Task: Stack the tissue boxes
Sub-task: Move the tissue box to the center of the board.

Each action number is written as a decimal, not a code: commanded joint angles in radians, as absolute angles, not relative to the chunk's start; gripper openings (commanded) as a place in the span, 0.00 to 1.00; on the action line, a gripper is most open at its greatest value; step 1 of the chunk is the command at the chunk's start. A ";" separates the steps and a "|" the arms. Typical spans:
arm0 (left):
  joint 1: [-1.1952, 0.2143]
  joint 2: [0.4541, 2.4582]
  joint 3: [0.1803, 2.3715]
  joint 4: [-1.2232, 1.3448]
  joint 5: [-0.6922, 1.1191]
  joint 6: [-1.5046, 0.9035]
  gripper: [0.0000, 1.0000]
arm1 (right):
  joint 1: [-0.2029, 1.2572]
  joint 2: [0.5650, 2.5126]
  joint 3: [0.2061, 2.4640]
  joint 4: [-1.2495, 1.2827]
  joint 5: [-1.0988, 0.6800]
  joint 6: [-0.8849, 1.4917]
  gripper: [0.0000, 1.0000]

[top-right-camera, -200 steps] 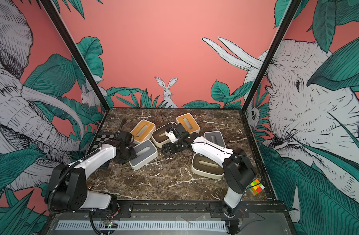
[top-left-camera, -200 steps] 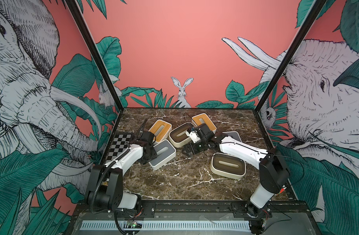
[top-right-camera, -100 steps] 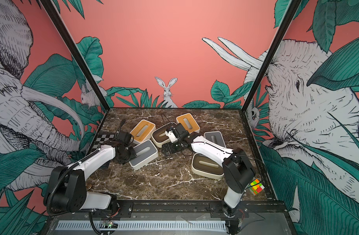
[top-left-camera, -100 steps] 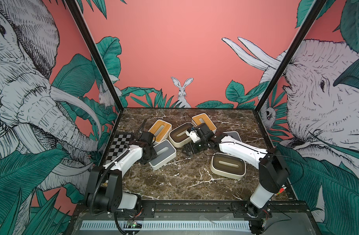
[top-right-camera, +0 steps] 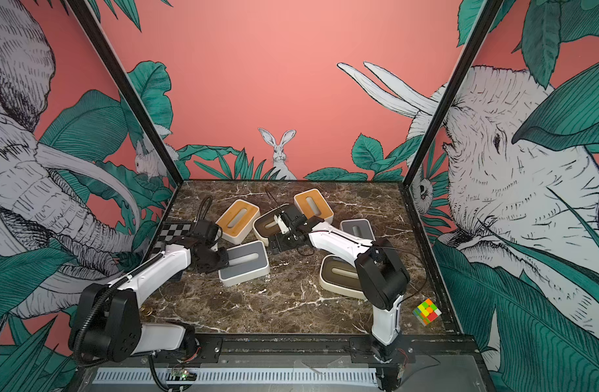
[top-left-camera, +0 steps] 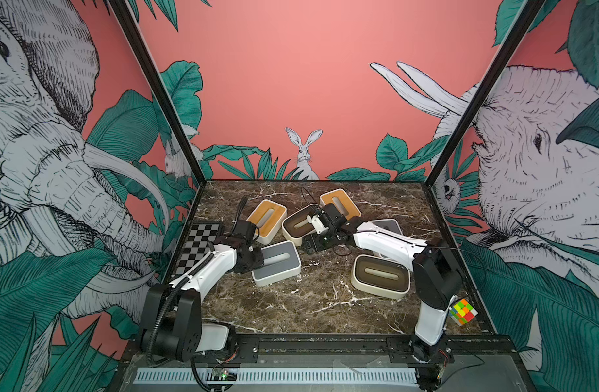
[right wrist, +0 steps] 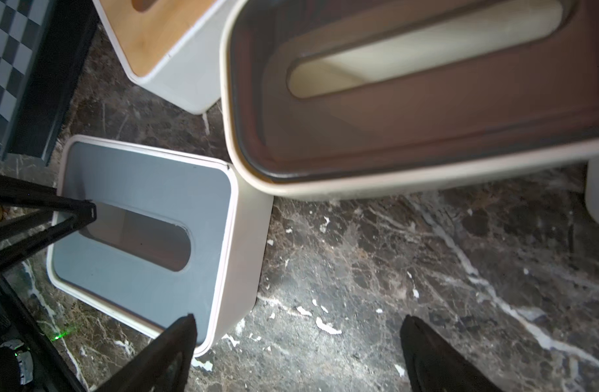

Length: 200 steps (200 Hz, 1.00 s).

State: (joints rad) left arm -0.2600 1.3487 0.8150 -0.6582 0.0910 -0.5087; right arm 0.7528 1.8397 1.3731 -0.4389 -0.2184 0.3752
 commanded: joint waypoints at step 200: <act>-0.678 1.587 1.019 -0.618 0.069 -0.735 0.08 | 0.636 1.496 1.029 -0.473 -0.225 0.488 0.96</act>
